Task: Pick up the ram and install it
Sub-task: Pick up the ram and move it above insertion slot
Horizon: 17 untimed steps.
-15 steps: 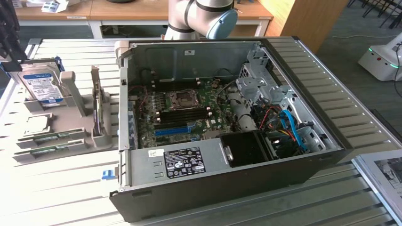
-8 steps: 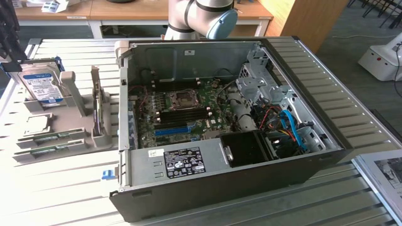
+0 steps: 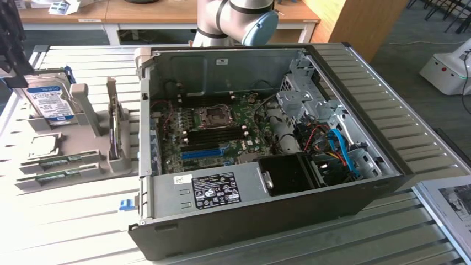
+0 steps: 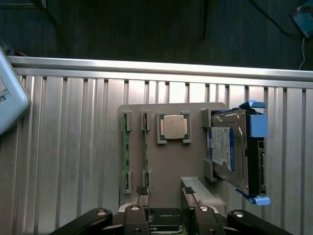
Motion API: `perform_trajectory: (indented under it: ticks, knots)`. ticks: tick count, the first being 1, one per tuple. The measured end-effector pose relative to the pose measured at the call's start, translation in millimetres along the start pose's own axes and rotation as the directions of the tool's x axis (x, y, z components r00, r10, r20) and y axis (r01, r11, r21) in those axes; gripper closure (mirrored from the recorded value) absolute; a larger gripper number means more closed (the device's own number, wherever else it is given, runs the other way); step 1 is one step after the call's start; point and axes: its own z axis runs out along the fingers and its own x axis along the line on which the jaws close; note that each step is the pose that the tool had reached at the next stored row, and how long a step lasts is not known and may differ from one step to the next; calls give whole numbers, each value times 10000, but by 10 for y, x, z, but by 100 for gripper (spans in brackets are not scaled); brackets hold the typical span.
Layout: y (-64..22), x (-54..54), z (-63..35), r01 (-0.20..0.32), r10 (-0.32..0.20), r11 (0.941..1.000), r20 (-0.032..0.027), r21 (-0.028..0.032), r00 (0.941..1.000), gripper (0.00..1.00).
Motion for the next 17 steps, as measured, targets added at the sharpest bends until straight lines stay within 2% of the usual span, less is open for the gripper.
perform_trajectory:
  ticks: [17]
  knots:
    - [-14, 7, 305, 0, 0, 10000, 0, 1, 10000, 61]
